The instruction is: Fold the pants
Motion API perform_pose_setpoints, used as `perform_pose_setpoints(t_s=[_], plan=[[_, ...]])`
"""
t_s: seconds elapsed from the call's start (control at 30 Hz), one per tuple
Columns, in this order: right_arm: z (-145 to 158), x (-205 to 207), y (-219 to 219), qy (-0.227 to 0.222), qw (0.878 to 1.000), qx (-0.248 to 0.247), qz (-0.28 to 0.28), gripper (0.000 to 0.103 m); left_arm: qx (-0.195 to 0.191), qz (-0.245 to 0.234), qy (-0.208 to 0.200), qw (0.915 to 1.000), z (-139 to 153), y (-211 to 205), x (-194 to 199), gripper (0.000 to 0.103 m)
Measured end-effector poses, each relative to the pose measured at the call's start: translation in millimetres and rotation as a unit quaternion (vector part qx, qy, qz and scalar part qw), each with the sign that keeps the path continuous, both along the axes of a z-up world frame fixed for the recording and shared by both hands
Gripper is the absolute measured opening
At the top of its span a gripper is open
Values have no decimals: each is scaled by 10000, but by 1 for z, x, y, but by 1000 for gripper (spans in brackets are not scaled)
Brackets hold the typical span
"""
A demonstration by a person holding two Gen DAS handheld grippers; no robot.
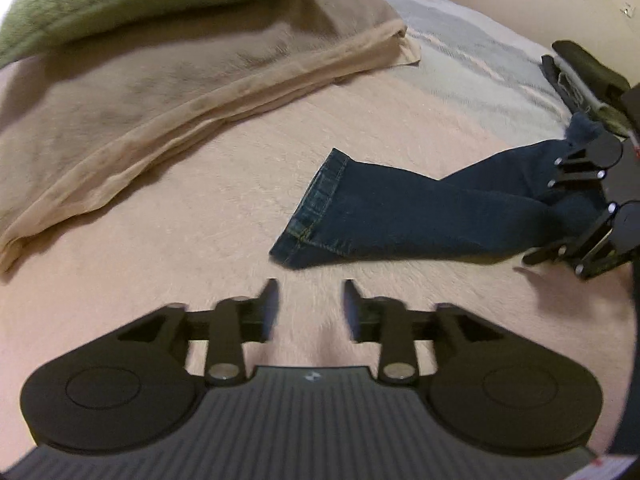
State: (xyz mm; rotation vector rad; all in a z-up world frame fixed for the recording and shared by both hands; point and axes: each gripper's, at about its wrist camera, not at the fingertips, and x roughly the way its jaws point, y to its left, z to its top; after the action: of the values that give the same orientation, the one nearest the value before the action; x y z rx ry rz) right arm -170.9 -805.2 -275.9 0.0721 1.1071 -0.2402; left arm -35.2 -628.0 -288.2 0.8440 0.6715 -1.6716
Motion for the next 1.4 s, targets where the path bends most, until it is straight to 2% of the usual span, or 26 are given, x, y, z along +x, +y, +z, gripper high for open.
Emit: perform_pose_setpoints(t_s=[0.03,0.07,0.13,0.17,0.3,0.43,0.47,0.5,0.53,0.57,0.6,0.7,0.83,0.9,1.0,1.07,1.17,1.2,1.23,1.27,1.3,1.33,1.4], plan=[[-8,8,-2,30,9999,93,38,33,-8,-20,14,10000,-5,-6,0,46],[-11,12,-4,9,9999,133,37,22,-4,-59,63,10000,-9,-14,1,48],[-4,14,-3,-81,9999,129,23,4,-75,-186,106,9997,-13,-29,0,61],[3,12,-1,-162,9998,96,27,4,-124,-271,116,9995,-14,-37,-1,67],[33,-7,13,-411,9988,-244,74,2,-53,-898,247,9956,-22,-67,-8,69],[40,-15,14,-458,9989,-103,-74,2,465,-1380,618,9874,-39,-92,-18,68],[40,-16,13,-440,9989,-73,-105,2,624,-1471,596,9854,-43,-94,-23,64],[38,-16,12,-407,9991,-55,-117,2,783,-1548,501,9836,-47,-95,-28,49],[39,-18,12,-395,9991,-22,-129,2,861,-1519,316,9841,-50,-93,-34,41],[40,-19,11,-395,9991,28,-164,2,840,-1458,173,9856,-49,-90,-36,21],[42,-21,11,-404,9990,67,-204,2,800,-1348,87,9876,-46,-86,-36,6],[61,-23,10,-427,9989,88,-188,2,534,-782,401,9947,-18,-55,-21,4],[99,-23,16,-480,9986,134,178,2,31,68,670,9977,35,26,2,4],[122,-18,21,-461,9970,261,566,2,-191,591,849,9945,66,72,12,4],[155,1,25,-451,9903,432,1241,2,-329,1424,1055,9836,104,141,21,0],[170,28,22,-532,9844,503,1600,2,-479,1906,881,9765,119,172,19,0],[160,74,15,-423,9829,405,1743,9,-602,2619,754,9603,115,194,34,0],[152,85,15,-512,9849,471,1584,17,-528,2773,663,9570,109,197,39,0],[143,90,18,-550,9869,633,1378,27,-477,2844,557,9559,102,199,41,0],[136,91,23,-582,9871,823,1244,32,-412,2849,489,9564,96,201,43,0],[130,89,33,-644,9861,949,1199,44,-319,2827,461,9576,88,201,41,0],[124,82,44,-728,9863,945,1143,52,-218,2794,462,9588,81,201,40,0],[112,64,61,-797,9882,948,900,54,2,2690,502,9618,68,196,37,5]])
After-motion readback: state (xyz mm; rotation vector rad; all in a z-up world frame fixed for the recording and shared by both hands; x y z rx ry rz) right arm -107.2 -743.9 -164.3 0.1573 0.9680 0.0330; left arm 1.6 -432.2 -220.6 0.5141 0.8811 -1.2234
